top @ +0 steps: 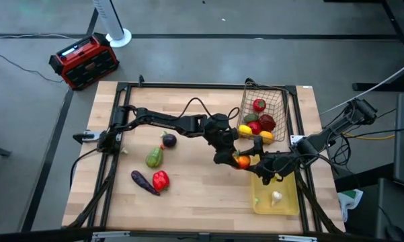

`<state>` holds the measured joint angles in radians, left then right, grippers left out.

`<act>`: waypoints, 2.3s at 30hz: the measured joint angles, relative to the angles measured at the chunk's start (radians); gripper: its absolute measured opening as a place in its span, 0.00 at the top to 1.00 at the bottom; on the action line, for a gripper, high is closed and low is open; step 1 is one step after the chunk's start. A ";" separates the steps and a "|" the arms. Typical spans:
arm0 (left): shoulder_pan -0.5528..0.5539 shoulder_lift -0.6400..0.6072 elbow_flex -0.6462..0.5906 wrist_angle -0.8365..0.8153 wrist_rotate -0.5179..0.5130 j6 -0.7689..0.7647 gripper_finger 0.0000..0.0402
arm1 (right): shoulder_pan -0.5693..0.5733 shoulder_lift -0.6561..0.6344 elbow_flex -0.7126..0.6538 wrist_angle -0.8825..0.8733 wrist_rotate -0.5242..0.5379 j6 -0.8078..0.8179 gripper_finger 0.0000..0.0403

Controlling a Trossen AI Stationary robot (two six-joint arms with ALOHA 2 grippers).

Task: Sort produce into baskets
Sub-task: Put the orange tomato into the wired basket, then put the onion into the yellow bin

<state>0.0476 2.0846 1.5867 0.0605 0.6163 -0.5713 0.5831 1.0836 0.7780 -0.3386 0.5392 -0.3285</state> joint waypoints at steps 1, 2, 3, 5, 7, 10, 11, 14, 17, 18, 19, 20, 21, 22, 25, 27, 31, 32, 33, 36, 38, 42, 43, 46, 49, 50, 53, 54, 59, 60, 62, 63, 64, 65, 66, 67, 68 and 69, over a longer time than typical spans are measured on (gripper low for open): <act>0.000 0.000 0.000 0.000 0.000 0.001 0.17 | 0.000 0.000 0.000 0.000 0.000 0.001 0.37; 0.000 0.000 0.000 0.000 0.000 0.010 0.17 | 0.000 0.000 0.000 0.000 0.000 0.000 0.37; 0.001 0.000 0.000 0.000 0.000 0.024 0.17 | 0.000 0.000 0.000 -0.001 0.000 -0.002 0.38; 0.001 0.000 0.000 0.000 -0.001 0.044 0.16 | 0.000 0.000 0.000 -0.002 0.001 -0.005 0.38; 0.000 0.000 0.000 0.000 -0.001 0.052 0.12 | 0.000 0.000 0.000 -0.002 0.002 -0.005 0.38; 0.000 0.000 0.000 0.014 -0.013 0.084 0.04 | -0.001 0.001 -0.001 0.000 -0.003 0.008 0.38; 0.000 0.000 0.000 0.018 -0.014 0.099 0.03 | -0.001 0.002 -0.002 0.000 -0.004 0.012 0.38; 0.003 0.000 0.003 0.024 -0.012 0.139 0.03 | -0.002 0.002 -0.003 -0.005 -0.008 0.020 0.37; 0.015 0.000 0.003 0.014 -0.008 0.169 0.03 | -0.002 0.002 -0.003 -0.009 0.001 0.032 0.37; 0.022 0.000 0.003 0.004 -0.005 0.171 0.03 | -0.002 0.002 -0.003 -0.014 0.015 0.037 0.37; 0.033 -0.001 0.003 -0.011 -0.001 0.171 0.03 | -0.002 0.000 -0.003 -0.026 0.037 0.039 0.37; 0.047 -0.001 0.003 -0.025 0.004 0.170 0.03 | -0.002 -0.005 -0.003 -0.042 0.065 0.039 0.37; 0.062 -0.001 0.003 -0.040 0.013 0.166 0.03 | -0.002 -0.007 -0.003 -0.055 0.097 0.039 0.37; 0.079 -0.001 0.003 -0.052 0.027 0.157 0.03 | -0.002 -0.008 -0.003 -0.070 0.133 0.040 0.37; 0.131 -0.001 0.003 -0.100 0.077 0.131 0.03 | -0.002 -0.021 -0.003 -0.129 0.249 0.044 0.37; 0.166 -0.001 0.003 -0.139 0.088 0.128 0.03 | -0.008 -0.026 -0.003 -0.171 0.332 0.065 0.37; 0.226 -0.001 0.003 -0.176 0.089 0.127 0.03 | -0.048 -0.028 -0.003 -0.310 0.407 0.131 0.37; 0.238 -0.001 0.003 -0.184 0.089 0.128 0.03 | -0.064 -0.027 -0.003 -0.356 0.411 0.158 0.37; 0.249 -0.001 0.003 -0.185 0.089 0.128 0.03 | -0.079 -0.027 -0.003 -0.400 0.411 0.189 0.37; 0.268 -0.001 0.003 -0.180 0.089 0.127 0.03 | -0.135 -0.027 -0.003 -0.530 0.410 0.286 0.37; 0.274 -0.001 0.003 -0.180 0.089 0.127 0.03 | -0.174 -0.027 -0.003 -0.588 0.410 0.331 0.37; 0.273 -0.001 0.003 -0.180 0.088 0.126 0.03 | -0.245 -0.027 -0.003 -0.628 0.402 0.355 0.37; 0.270 -0.001 0.003 -0.180 0.088 0.126 0.03 | -0.261 -0.027 -0.003 -0.629 0.386 0.353 0.37; 0.259 -0.001 0.003 -0.180 0.088 0.125 0.03 | -0.306 -0.027 -0.003 -0.630 0.324 0.351 0.37; 0.244 -0.001 0.003 -0.180 0.087 0.127 0.03 | -0.346 -0.027 -0.002 -0.631 0.258 0.350 0.37; 0.238 -0.001 0.003 -0.180 0.084 0.130 0.03 | -0.358 -0.027 -0.002 -0.632 0.243 0.350 0.37; 0.220 -0.001 0.002 -0.180 0.071 0.156 0.03 | -0.385 -0.027 -0.002 -0.632 0.217 0.350 0.37; 0.217 -0.001 0.002 -0.180 0.071 0.166 0.03 | -0.394 -0.027 -0.002 -0.632 0.211 0.350 0.37; 0.204 -0.001 0.002 -0.184 0.071 0.185 0.03 | -0.419 -0.027 -0.002 -0.632 0.180 0.350 0.31; 0.203 -0.001 0.002 -0.185 0.071 0.188 0.03 | -0.422 -0.027 -0.002 -0.632 0.169 0.350 0.28; 0.204 -0.005 0.002 -0.193 0.071 0.189 0.03 | -0.422 -0.027 -0.002 -0.632 0.148 0.349 0.20; 0.205 -0.012 0.001 -0.210 0.068 0.195 0.03 | -0.422 -0.027 -0.002 -0.632 0.139 0.350 0.16; 0.208 -0.020 0.001 -0.228 0.068 0.208 0.03 | -0.422 -0.027 -0.002 -0.632 0.131 0.350 0.12; 0.209 -0.033 0.001 -0.257 0.067 0.223 0.03 | -0.420 -0.027 -0.002 -0.632 0.127 0.350 0.08; 0.212 -0.047 0.001 -0.297 0.062 0.242 0.03 | -0.421 -0.027 -0.001 -0.631 0.128 0.350 0.05; 0.215 -0.064 0.001 -0.342 0.047 0.266 0.03 | -0.421 -0.028 0.000 -0.631 0.126 0.350 0.03; 0.216 -0.081 0.001 -0.394 0.020 0.295 0.03 | -0.421 -0.028 0.000 -0.631 0.127 0.350 0.02; 0.217 -0.102 0.001 -0.449 -0.013 0.331 0.03 | -0.421 -0.028 0.000 -0.631 0.126 0.350 0.03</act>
<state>0.2642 1.9830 1.5875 -0.3890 0.6029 -0.2403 0.1623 1.0557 0.7782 -0.9695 0.6653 0.0216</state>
